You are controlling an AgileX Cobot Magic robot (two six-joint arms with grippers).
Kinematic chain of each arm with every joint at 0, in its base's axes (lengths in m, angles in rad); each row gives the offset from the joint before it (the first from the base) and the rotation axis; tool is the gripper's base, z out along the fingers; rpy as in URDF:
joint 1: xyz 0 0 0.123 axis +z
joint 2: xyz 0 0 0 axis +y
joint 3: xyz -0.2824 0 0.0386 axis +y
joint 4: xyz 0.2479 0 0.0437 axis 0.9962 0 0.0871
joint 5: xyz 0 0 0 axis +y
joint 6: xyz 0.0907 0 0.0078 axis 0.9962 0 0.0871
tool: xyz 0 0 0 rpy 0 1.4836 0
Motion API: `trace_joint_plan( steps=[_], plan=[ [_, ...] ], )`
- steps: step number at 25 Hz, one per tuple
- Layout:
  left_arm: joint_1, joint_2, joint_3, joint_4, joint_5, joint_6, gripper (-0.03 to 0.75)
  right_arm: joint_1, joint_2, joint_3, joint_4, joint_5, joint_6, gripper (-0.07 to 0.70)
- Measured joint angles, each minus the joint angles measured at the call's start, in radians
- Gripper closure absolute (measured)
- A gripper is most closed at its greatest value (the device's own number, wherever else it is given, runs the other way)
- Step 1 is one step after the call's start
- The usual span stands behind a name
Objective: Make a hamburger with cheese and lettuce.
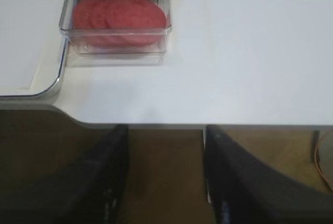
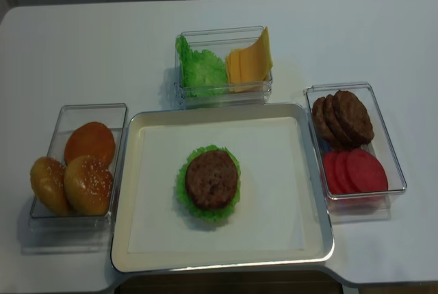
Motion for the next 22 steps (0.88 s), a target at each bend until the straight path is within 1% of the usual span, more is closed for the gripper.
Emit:
trace_joint_plan(
  steps=[5,11,16,22],
  plan=[
    [0.0,0.0,0.0,0.0,0.0,0.0,0.373,-0.004,-0.127,0.034,0.015,-0.06,-0.015,0.274],
    [0.0,0.0,0.0,0.0,0.0,0.0,0.373,-0.004,-0.139,0.087,0.033,-0.074,-0.031,0.297],
    [0.0,0.0,0.0,0.0,0.0,0.0,0.373,-0.004,-0.139,0.093,0.061,-0.076,-0.09,0.302],
    [0.0,0.0,0.0,0.0,0.0,0.0,0.373,-0.004,-0.139,0.094,0.065,-0.076,-0.098,0.309]
  ],
)
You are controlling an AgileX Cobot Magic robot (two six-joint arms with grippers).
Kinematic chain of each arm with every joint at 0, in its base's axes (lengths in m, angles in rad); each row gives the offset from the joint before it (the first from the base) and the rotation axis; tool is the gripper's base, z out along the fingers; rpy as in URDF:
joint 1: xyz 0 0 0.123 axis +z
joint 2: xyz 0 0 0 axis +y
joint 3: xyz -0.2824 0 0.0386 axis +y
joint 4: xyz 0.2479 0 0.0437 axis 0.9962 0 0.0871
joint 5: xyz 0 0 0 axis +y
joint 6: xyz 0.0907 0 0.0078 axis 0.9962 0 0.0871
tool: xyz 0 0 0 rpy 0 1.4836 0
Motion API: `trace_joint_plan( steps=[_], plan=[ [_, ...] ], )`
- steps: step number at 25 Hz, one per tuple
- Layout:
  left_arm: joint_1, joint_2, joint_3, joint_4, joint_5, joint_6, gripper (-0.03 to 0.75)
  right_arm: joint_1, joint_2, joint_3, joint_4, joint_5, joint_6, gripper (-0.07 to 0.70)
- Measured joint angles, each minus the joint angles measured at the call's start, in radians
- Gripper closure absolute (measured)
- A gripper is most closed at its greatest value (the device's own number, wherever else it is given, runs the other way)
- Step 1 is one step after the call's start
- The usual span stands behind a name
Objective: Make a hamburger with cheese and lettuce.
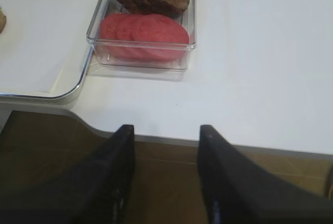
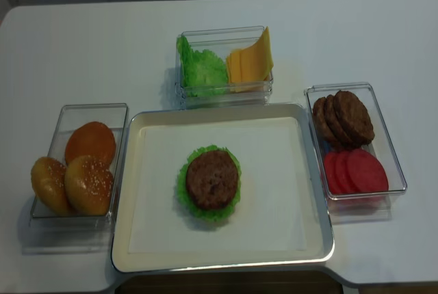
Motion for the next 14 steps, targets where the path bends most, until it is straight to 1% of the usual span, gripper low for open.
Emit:
trace_joint_plan(
  steps=[14],
  plan=[
    [0.0,0.0,0.0,0.0,0.0,0.0,0.373,0.0,0.0,0.0,0.001,0.0,-0.002,0.313]
  ],
)
